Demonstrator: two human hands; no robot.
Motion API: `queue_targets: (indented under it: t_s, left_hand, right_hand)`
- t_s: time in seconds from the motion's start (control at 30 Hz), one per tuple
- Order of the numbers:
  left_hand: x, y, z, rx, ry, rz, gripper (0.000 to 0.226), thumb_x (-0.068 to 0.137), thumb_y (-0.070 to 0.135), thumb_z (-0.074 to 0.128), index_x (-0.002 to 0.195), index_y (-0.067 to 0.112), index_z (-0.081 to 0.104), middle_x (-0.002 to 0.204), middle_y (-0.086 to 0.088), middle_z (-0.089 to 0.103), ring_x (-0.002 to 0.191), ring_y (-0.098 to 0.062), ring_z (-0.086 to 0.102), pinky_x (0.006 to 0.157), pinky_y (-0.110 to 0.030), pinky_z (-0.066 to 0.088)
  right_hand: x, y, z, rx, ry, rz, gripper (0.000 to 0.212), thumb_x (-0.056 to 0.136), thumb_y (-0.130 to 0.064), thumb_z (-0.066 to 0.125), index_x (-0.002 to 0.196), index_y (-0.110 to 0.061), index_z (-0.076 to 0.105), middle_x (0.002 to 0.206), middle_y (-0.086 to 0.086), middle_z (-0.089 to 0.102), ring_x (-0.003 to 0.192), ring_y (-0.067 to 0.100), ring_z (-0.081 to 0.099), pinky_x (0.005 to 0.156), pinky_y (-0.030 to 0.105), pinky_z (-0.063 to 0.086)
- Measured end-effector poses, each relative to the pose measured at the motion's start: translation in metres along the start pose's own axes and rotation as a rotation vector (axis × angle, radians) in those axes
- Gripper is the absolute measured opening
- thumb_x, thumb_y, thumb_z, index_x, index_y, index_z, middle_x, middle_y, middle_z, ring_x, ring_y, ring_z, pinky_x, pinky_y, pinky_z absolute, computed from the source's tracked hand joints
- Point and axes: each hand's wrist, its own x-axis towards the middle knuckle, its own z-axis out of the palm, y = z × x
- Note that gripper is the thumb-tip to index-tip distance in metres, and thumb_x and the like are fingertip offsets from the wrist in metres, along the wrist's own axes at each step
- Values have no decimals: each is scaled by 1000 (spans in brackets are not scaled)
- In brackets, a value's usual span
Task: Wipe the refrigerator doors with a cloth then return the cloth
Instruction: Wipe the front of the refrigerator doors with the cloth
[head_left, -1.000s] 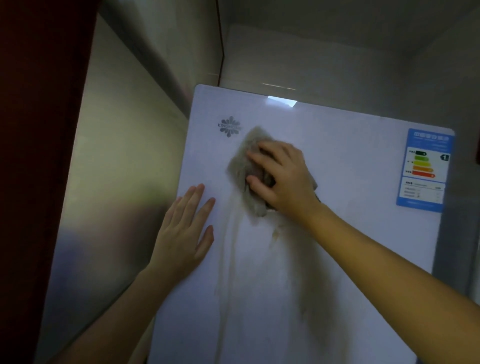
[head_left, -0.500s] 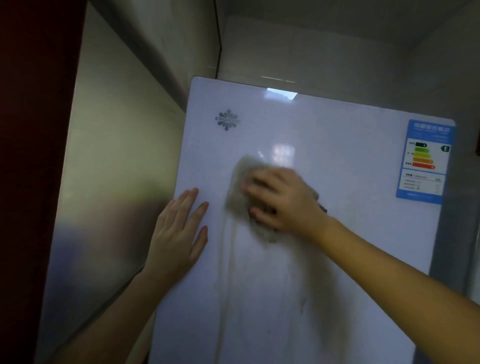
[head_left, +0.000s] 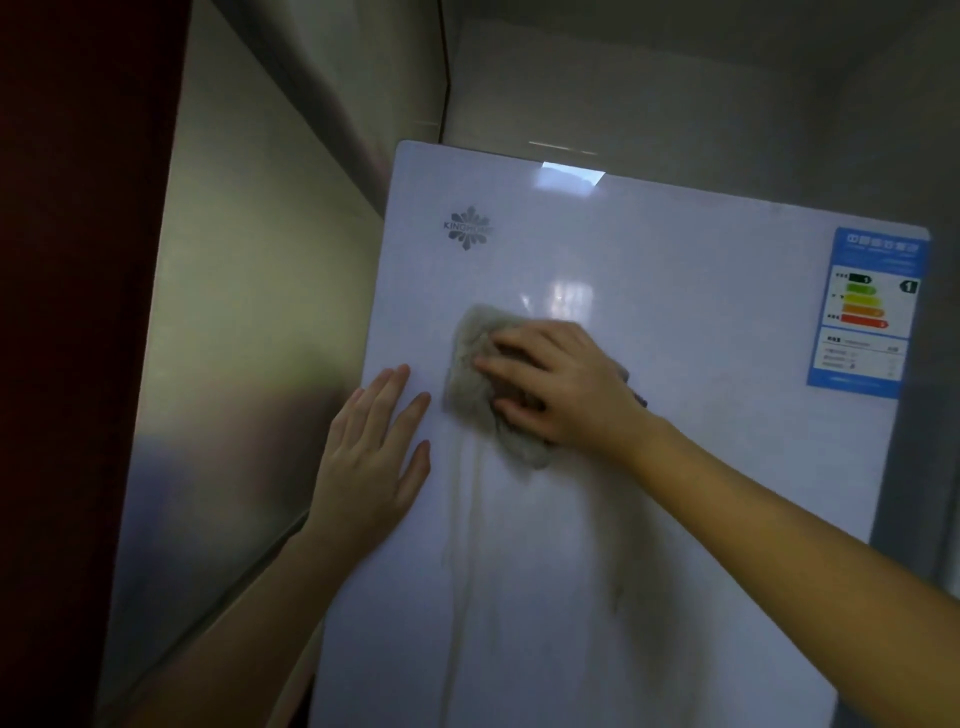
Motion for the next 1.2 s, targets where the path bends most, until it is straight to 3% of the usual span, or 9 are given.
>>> queue_targets:
  t_s: [0.17,0.33,0.53,0.7,0.77,0.97,1.03,1.1,1.2]
  left_hand:
    - [0,1,0,6,7,-2,47,99,32,50,140,10,54,157,-16,40,146,-32,38,119,-48,33]
    - [0,3,0,-6,20,-11,47,98,31,51,140,9,54,156,-16,40,146,-31,38,119,-47,33]
    - [-1,3,0,-8,6,-17,46,98,30,51,140,9,54,157,-15,39,146,-31,37,119,-47,32]
    - [-1,4,-1,-10,-2,-19,48,98,31,51,142,10,52,159,-15,37,148,-30,35,120,-46,30]
    - [-1,4,-1,-16,4,-24,48,98,31,51,142,10,52,159,-15,36,148,-30,34,121,-47,30]
    - [-2,4,2,-10,5,-27,50,98,31,52,143,9,51,158,-16,37,148,-30,34,121,-48,31]
    - [-2,3,2,-3,5,-21,50,98,32,51,143,9,51,158,-16,38,148,-30,35,120,-48,31]
    - [-2,2,1,2,0,-19,49,99,32,52,143,10,51,158,-15,38,148,-29,35,120,-49,32]
    - [-2,2,1,0,-6,-14,49,98,31,52,143,10,51,158,-15,37,148,-29,34,120,-49,32]
  right_hand:
    - [-2,18,-15,-27,154,306,40,91,-32,74,128,-14,71,130,13,66,117,31,58,98,40,43]
    - [-31,-7,-5,-5,-39,-24,37,92,-32,73,125,-15,73,127,12,69,117,30,62,96,42,48]
    - [-41,-1,-17,-40,122,313,39,90,-30,75,126,-14,73,129,14,66,118,32,60,98,43,46]
    - [-70,-34,-4,0,-21,61,36,92,-33,74,123,-16,74,126,13,69,114,32,64,93,43,50]
    - [-74,-36,-3,1,-40,38,35,93,-33,73,124,-17,74,126,13,69,115,31,65,93,43,50]
    - [-24,-6,-10,-33,187,432,38,91,-31,75,126,-15,72,130,11,64,117,30,56,98,41,43]
    - [-5,-4,-5,-17,214,485,38,91,-31,74,125,-16,72,131,10,64,118,29,55,98,39,41]
    - [4,-12,4,1,166,371,39,91,-32,73,125,-15,72,130,12,65,118,32,58,99,42,44]
    - [4,-16,12,5,37,15,36,92,-31,72,123,-14,73,126,13,69,115,33,64,95,44,50]
